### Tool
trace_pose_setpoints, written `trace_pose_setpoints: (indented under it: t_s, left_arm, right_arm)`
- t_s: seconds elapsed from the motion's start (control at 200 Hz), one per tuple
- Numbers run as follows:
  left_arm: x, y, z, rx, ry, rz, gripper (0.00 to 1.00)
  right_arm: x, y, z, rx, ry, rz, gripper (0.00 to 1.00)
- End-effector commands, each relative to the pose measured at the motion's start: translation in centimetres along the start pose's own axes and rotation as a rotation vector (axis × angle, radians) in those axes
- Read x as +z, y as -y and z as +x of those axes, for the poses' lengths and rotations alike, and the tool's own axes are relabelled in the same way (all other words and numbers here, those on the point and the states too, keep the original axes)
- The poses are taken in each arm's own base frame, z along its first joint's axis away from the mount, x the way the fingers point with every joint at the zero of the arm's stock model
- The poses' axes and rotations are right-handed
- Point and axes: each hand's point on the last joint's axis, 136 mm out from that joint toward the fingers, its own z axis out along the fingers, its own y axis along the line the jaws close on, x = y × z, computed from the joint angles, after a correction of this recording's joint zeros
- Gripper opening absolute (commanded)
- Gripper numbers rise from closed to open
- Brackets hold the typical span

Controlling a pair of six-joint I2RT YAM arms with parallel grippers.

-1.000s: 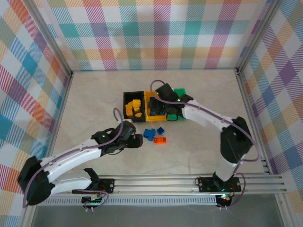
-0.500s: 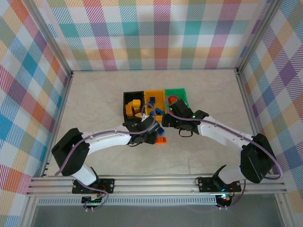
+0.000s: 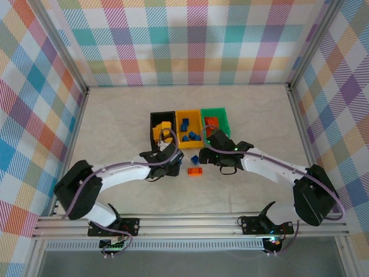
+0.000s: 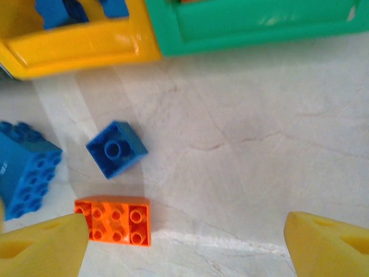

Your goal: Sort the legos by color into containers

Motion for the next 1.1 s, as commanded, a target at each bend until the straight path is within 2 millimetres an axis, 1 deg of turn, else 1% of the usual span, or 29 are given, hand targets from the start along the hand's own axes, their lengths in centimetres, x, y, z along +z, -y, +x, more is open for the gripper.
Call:
trace_pose_setpoints:
  t_s: [0.0, 0.085, 0.095, 0.11, 0.12, 0.2, 0.26, 0.325, 0.45, 0.595, 0.655, 0.78, 0.83, 0.95, 1.095]
  left_arm:
    - [-2.6, 0.2, 0.1, -0.063, 0.008, 0.093, 0.82]
    - [-5.1, 0.9, -0.6, -0.093, 0.052, 0.181, 0.92]
    - [-5.4, 0.9, -0.8, -0.098, 0.059, 0.189, 0.93]
    - [-5.7, 0.9, -0.9, -0.103, 0.066, 0.197, 0.99]
    - [-6.0, 0.8, -1.0, -0.107, 0.073, 0.202, 1.0]
    - [-7.4, 0.3, -1.3, -0.124, 0.105, 0.217, 1.0]
    - [-8.1, -0.3, -1.4, -0.138, 0.124, 0.211, 1.0]
    - [-8.3, -0.9, -1.2, -0.15, 0.131, 0.196, 1.0]
    - [-8.1, -1.7, -0.7, -0.167, 0.13, 0.171, 1.0]
    - [-7.9, -2.4, -0.4, -0.187, 0.142, 0.144, 1.0]
    - [-8.0, -3.0, -0.4, -0.193, 0.149, 0.122, 1.0]
    - [-8.7, -5.0, -0.5, -0.212, 0.18, 0.036, 1.0]
    - [-9.0, -5.7, -0.6, -0.22, 0.198, 0.013, 1.0]
    - [-9.6, -6.2, -0.7, -0.226, 0.226, 0.016, 1.0]
    - [-9.8, -6.6, -0.5, -0.242, 0.234, 0.015, 1.0]
  right_arm:
    - [1.4, -2.8, 1.5, -0.101, -0.04, -0.07, 0.91]
    - [2.3, -4.2, 2.2, -0.149, -0.06, -0.06, 0.92]
    - [2.4, -4.3, 2.3, -0.153, -0.062, -0.057, 0.92]
    - [2.6, -4.4, 2.4, -0.157, -0.065, -0.051, 0.93]
    - [2.7, -4.5, 2.5, -0.16, -0.068, -0.046, 0.93]
    - [3.7, -4.9, 3.0, -0.162, -0.079, -0.002, 0.95]
    - [4.3, -4.6, 3.3, -0.154, -0.096, 0.046, 0.95]
    - [4.9, -4.4, 3.6, -0.157, -0.106, 0.088, 0.95]
    - [5.7, -5.2, 4.2, -0.18, -0.128, 0.102, 0.94]
    - [6.4, -5.3, 4.9, -0.179, -0.163, 0.121, 0.91]
    - [6.6, -5.5, 5.2, -0.171, -0.174, 0.111, 0.88]
    - [6.9, -5.5, 5.6, -0.16, -0.189, 0.109, 0.81]
    - [6.9, -5.3, 5.8, -0.159, -0.193, 0.113, 0.79]
    - [6.9, -4.8, 6.1, -0.145, -0.191, 0.123, 0.75]
    - [6.0, -4.8, 5.6, -0.129, -0.146, 0.092, 0.64]
